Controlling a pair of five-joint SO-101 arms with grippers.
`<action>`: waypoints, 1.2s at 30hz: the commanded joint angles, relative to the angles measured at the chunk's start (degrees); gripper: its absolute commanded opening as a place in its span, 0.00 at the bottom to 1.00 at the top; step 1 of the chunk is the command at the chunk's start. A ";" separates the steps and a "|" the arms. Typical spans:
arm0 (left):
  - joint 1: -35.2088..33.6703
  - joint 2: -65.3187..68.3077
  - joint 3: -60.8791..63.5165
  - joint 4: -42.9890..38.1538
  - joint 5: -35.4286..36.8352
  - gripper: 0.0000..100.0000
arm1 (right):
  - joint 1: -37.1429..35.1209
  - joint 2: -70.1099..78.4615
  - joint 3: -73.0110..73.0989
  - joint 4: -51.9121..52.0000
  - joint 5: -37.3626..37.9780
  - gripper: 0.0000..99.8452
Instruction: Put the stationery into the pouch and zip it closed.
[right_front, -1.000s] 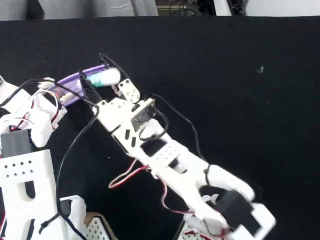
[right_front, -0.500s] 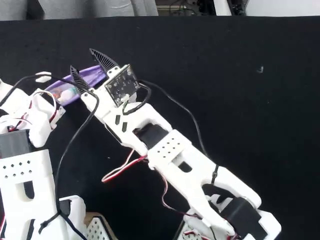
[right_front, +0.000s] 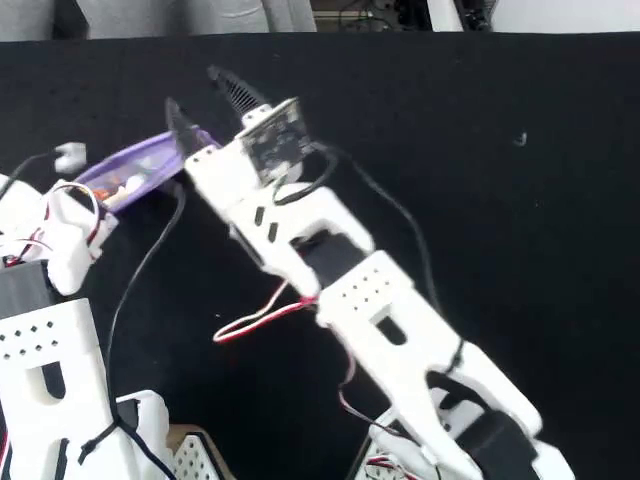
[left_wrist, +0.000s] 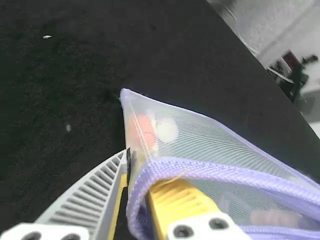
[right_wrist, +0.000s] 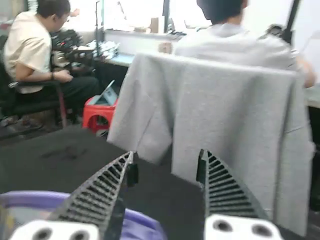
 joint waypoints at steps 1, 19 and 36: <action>-3.65 -0.97 -0.31 -2.81 0.88 0.03 | 3.43 -6.55 -8.66 10.64 0.00 0.19; -3.91 -0.35 -0.31 -3.34 0.79 0.03 | 8.70 -8.04 -23.69 51.08 11.43 0.19; -3.91 -0.35 -0.22 -3.34 0.79 0.03 | 8.70 -4.97 14.46 26.90 21.36 0.19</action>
